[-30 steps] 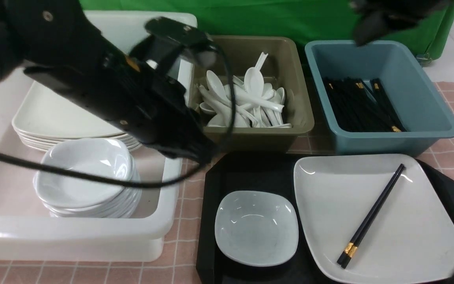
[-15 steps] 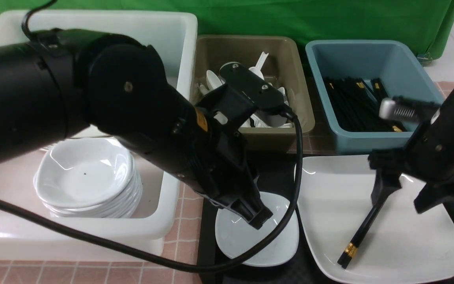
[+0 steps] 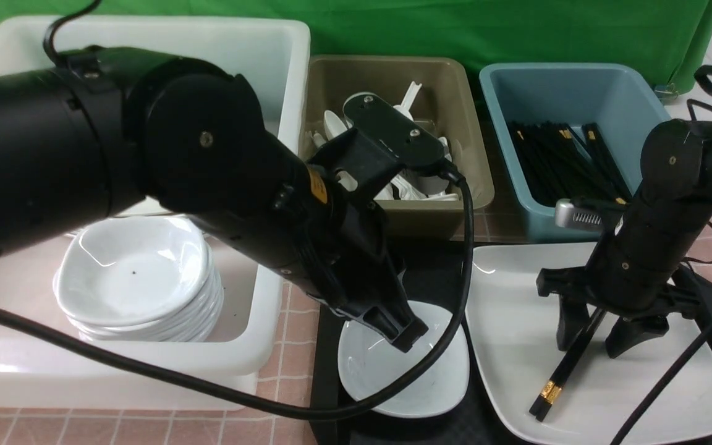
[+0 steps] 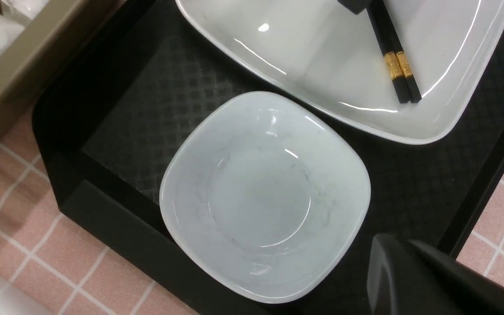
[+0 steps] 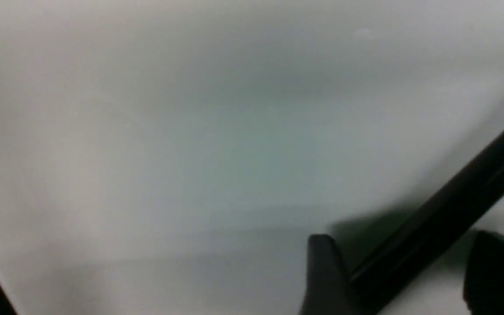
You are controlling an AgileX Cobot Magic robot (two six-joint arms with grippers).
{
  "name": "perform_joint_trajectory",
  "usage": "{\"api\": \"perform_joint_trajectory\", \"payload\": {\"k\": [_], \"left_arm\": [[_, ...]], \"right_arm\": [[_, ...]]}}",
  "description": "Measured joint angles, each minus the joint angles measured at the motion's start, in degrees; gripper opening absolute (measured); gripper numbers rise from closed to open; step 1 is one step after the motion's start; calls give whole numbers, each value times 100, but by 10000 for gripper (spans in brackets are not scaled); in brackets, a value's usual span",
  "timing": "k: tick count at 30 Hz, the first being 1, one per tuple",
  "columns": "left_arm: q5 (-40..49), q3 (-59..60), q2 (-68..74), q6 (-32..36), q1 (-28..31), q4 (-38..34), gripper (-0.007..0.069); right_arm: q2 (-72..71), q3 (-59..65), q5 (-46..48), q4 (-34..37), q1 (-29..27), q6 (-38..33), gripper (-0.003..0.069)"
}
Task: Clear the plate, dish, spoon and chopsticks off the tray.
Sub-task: Use the right arm to grab a pair of chopsticks from the plate, then use the right arm to put the chopsticks into the small storage box on the right
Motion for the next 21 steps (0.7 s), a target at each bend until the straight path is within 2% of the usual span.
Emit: {"api": "perform_joint_trajectory", "payload": {"k": [3, 4, 9, 15, 21], "left_arm": [[0, 0, 0, -18, 0, 0, -3], [0, 0, 0, -18, 0, 0, -3], [14, 0, 0, -30, 0, 0, -3], [-25, 0, 0, -35, 0, 0, -3], [-785, 0, 0, -35, 0, -82, -3]], "right_arm": [[7, 0, 87, -39, 0, -81, 171], [7, 0, 115, -31, 0, -135, 148], [7, 0, 289, -6, 0, -327, 166], [-487, 11, 1254, 56, 0, -769, 166], [-1602, -11, 1613, 66, 0, -970, 166]]}}
